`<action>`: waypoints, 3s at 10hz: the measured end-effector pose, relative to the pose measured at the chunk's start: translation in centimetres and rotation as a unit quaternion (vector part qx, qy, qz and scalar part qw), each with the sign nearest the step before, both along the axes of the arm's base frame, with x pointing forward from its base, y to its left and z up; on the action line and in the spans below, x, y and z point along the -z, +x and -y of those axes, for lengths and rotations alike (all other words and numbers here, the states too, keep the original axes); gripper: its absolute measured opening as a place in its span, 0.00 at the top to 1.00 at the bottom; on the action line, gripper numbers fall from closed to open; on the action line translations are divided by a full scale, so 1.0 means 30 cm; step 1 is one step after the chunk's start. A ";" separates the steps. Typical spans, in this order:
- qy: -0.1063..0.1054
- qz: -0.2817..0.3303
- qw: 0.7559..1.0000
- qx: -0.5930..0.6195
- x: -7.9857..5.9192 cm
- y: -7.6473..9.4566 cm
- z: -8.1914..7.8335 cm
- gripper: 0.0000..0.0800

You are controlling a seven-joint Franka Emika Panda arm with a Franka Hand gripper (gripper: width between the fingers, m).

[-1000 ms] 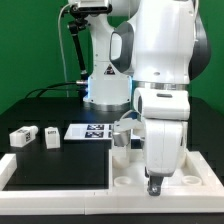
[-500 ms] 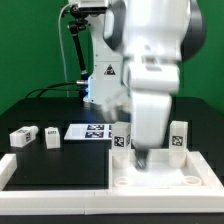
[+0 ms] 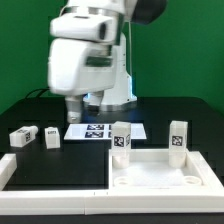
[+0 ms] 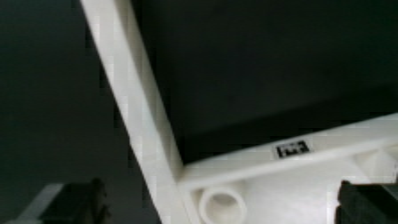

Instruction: Assemble square table

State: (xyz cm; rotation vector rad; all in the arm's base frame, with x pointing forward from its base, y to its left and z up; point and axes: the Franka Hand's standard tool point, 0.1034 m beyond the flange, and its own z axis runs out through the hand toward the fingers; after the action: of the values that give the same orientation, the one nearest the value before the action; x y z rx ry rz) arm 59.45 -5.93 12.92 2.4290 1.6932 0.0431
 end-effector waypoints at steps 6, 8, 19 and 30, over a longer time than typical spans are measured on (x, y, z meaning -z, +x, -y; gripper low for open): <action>0.042 0.023 0.979 0.200 0.054 -0.057 0.005 0.19; 0.066 0.012 0.958 0.280 0.050 -0.109 0.091 0.19; 0.027 -0.101 0.906 0.410 0.158 -0.297 0.125 0.19; -0.161 -0.354 0.829 0.402 0.301 -0.668 0.230 0.19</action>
Offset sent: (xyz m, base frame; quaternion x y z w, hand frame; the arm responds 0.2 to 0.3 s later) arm 0.0000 0.0000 0.0000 0.0000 0.0000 0.1296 0.9916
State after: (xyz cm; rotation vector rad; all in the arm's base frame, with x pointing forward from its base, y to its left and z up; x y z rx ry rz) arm 39.40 -12.83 3.88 2.7995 0.5537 -1.2644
